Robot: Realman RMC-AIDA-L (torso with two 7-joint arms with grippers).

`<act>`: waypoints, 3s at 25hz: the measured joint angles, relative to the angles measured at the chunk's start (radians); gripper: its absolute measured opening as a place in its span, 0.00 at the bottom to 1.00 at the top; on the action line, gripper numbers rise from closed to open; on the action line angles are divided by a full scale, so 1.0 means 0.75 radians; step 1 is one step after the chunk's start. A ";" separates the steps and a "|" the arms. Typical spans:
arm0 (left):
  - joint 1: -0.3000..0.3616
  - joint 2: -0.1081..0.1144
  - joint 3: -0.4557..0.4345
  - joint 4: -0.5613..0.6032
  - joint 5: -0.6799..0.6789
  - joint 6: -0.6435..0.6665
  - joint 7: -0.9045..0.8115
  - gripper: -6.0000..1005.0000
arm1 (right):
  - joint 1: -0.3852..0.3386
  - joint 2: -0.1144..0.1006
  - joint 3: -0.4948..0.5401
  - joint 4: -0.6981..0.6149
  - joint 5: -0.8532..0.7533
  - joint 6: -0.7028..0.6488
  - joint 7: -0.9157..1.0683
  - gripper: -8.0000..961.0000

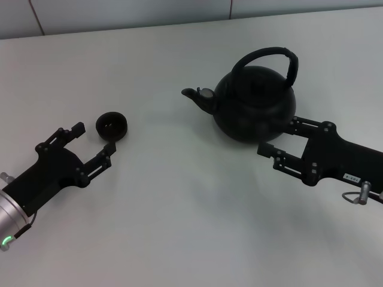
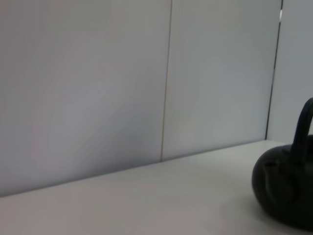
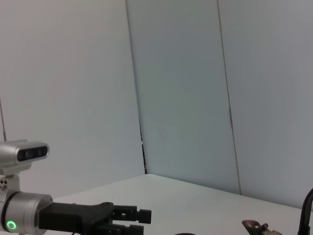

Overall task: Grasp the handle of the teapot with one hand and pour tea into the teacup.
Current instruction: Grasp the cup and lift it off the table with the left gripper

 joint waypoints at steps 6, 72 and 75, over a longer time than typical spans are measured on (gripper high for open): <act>-0.007 0.000 -0.001 -0.002 0.000 -0.040 0.000 0.78 | 0.003 0.000 0.000 0.000 0.000 0.002 0.000 0.57; -0.186 -0.002 -0.032 -0.078 0.010 -0.337 0.000 0.78 | 0.031 0.002 0.000 0.008 0.033 0.009 0.000 0.57; -0.191 -0.002 -0.032 -0.081 0.010 -0.345 0.000 0.78 | 0.031 0.002 0.000 0.009 0.033 0.009 0.000 0.57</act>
